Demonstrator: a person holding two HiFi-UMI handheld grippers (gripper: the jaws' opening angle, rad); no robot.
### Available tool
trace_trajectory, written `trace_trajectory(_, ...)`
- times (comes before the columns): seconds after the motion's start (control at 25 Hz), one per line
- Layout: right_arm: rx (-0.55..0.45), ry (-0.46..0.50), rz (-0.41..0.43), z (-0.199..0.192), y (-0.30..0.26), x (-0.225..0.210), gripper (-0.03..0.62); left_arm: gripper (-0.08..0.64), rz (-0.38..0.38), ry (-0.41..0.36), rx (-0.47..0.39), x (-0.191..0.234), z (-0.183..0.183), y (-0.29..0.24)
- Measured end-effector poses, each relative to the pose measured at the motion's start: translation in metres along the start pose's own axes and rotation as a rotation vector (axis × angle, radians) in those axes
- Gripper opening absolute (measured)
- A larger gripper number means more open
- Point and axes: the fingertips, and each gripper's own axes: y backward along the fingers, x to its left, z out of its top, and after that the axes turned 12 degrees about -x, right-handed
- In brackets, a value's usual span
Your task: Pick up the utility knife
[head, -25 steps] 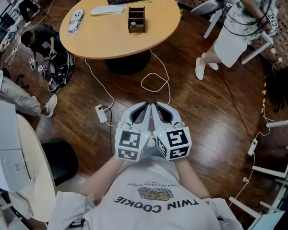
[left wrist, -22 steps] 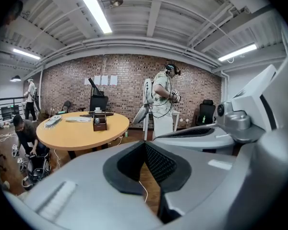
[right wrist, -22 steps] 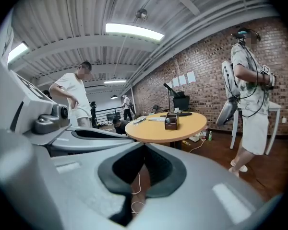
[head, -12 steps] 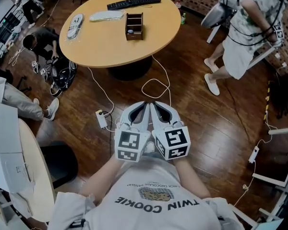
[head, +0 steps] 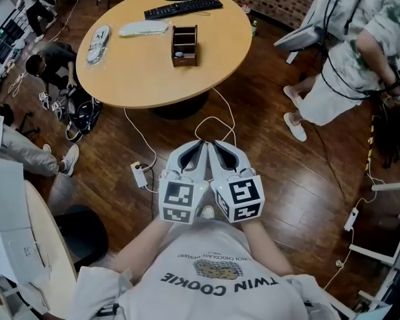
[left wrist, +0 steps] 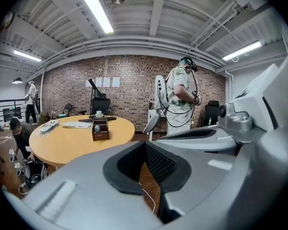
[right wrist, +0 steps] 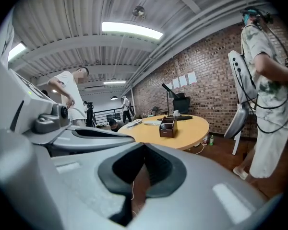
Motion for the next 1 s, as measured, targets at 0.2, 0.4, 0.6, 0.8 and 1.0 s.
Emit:
trace_trajectory(0.2, 0.010, 0.005, -0.022, 0.005, -0.041, -0.021, 0.000, 0.005, -0.024, 0.005, 0.000, 0.027, 0.003, -0.039)
trace_trajectory(0.4, 0.012, 0.000, -0.047, 0.011, -0.083, -0.038, 0.000, 0.005, -0.053, 0.007, 0.008, 0.057, 0.007, -0.074)
trace_trajectory(0.6, 0.017, -0.003, -0.057, 0.018, -0.124, -0.046, 0.000, 0.005, -0.073, -0.002, 0.017, 0.090, 0.011, -0.103)
trace_trajectory(0.8, 0.022, -0.010, -0.065, 0.021, -0.160, -0.053, 0.000, 0.005, -0.108, -0.033, 0.036, 0.119, 0.010, -0.128)
trace_trajectory(1.0, 0.020, -0.016, -0.074, 0.022, -0.193, -0.058, 0.000, 0.008, -0.165, -0.096, 0.056, 0.147, 0.007, -0.151)
